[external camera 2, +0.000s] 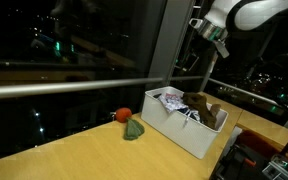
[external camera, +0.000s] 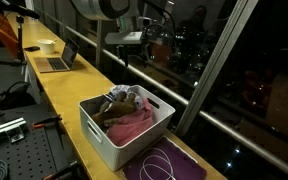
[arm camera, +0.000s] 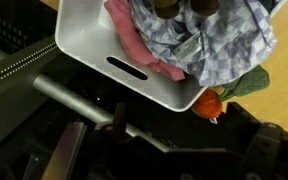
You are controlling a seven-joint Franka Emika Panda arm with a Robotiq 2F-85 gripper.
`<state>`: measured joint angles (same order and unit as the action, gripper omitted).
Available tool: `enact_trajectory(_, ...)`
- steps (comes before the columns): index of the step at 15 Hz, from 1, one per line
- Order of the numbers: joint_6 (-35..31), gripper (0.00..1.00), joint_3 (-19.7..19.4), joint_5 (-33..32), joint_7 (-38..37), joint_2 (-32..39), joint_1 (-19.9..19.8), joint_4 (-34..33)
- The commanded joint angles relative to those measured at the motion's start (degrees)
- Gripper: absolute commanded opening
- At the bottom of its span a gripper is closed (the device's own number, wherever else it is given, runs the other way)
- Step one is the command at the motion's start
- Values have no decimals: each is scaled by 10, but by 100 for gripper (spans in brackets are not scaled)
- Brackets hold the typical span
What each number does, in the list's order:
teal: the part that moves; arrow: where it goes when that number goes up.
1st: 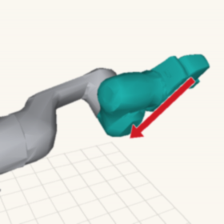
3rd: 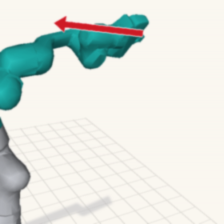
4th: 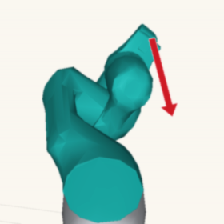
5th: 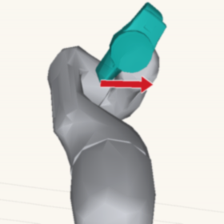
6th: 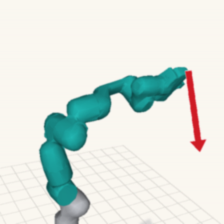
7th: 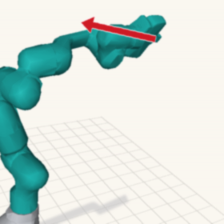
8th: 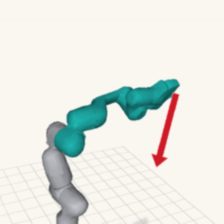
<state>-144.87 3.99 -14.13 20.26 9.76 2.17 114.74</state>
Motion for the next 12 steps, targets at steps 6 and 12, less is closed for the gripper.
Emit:
enact_trajectory(6, 29, 100, 24, -39, -23, 62, 58, -75)
enact_trajectory(12, 100, 100, 27, -76, -29, 171, 106, -217)
